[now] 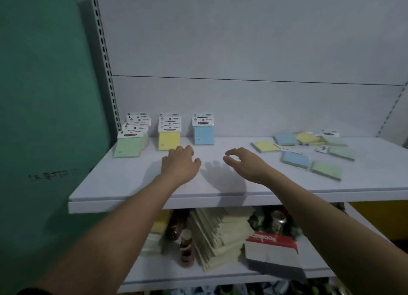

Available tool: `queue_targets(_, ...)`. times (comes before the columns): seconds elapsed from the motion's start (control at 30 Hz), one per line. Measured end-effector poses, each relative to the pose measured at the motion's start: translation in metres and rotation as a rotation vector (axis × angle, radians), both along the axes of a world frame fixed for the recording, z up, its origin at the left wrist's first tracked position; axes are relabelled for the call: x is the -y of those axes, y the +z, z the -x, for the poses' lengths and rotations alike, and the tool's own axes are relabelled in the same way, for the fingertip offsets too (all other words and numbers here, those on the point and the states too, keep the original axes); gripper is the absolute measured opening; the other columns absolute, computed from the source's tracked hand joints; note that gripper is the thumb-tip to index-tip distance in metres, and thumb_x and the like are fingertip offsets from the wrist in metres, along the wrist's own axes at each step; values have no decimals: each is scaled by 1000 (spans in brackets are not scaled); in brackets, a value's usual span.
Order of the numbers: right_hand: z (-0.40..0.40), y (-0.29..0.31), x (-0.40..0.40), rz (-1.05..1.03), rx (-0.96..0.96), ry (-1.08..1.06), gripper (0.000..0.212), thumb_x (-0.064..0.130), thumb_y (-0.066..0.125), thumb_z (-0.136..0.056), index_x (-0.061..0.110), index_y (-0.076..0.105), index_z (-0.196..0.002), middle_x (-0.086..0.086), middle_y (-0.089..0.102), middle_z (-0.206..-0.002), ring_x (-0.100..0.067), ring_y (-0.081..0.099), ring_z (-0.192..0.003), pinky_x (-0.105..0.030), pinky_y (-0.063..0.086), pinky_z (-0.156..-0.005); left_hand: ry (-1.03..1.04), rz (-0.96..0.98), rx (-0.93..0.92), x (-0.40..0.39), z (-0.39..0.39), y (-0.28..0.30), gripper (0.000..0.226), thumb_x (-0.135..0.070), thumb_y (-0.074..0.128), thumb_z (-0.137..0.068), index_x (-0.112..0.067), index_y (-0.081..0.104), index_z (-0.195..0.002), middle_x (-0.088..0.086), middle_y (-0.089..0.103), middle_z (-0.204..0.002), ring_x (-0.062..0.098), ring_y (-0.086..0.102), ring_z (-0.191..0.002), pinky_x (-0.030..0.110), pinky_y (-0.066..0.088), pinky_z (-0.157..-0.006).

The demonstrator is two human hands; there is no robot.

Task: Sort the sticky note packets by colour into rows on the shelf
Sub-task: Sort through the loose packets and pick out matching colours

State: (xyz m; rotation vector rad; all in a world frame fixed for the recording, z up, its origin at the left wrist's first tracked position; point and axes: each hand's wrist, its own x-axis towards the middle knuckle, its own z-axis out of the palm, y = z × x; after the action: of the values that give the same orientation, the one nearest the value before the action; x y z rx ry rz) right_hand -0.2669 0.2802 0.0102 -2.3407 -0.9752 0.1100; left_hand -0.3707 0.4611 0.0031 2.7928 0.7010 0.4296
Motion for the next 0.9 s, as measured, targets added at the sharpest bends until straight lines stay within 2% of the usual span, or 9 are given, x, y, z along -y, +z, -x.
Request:
queue_targets(0.2, -45, 5, 108, 80, 37, -131, 46, 49, 43, -95, 21, 58, -128, -3, 53, -139, -22, 51, -123, -38, 41, -101, -193, 216, -38, 124, -55, 5, 43, -48, 46, -90, -24, 51, -124, 4, 52, -130, 26, 49, -118, 43, 43, -97)
queue_targets(0.3, -71, -3, 152, 70, 2, -175, 42, 46, 45, -95, 19, 60, -125, -3, 58, -134, -23, 55, -117, -36, 43, -96, -231, 214, -79, 154, -76, 1, 42, -45, 47, -90, -23, 50, -127, 5, 51, -132, 26, 48, -119, 43, 42, -99)
queue_targets(0.4, -101, -10, 180, 33, -10, -258, 41, 45, 45, -95, 19, 60, -124, -4, 58, -132, -23, 55, -114, -34, 42, -89, -232, 259, -39, 167, -105, 2, 41, -42, 49, -91, -22, 50, -127, 5, 51, -131, 25, 47, -120, 43, 42, -100)
queue_targets(0.67, -177, -19, 189, -125, 5, -416, 30, 34, 49, -94, 17, 63, -115, -1, 63, -119, -20, 59, -103, -32, 44, -86, -318, 309, 35, 170, -211, -1, 34, -34, 53, -89, -21, 53, -121, 3, 54, -125, 24, 49, -116, 39, 44, -97)
queue_targets(0.77, -214, -8, 189, -82, 18, -466, 29, 30, 52, -93, 14, 63, -115, -4, 65, -112, -22, 58, -103, -28, 40, -80, -352, 344, 45, 164, -258, 5, 35, -33, 58, -86, -22, 52, -120, 4, 53, -124, 24, 50, -113, 36, 45, -94)
queue_targets(0.9, -268, 6, 191, -29, -29, -573, 30, 27, 53, -91, 10, 61, -115, -9, 67, -107, -26, 59, -95, -30, 43, -77, -403, 392, 20, 156, -310, 6, 42, -29, 63, -85, -19, 51, -124, 6, 51, -125, 23, 52, -110, 34, 45, -92)
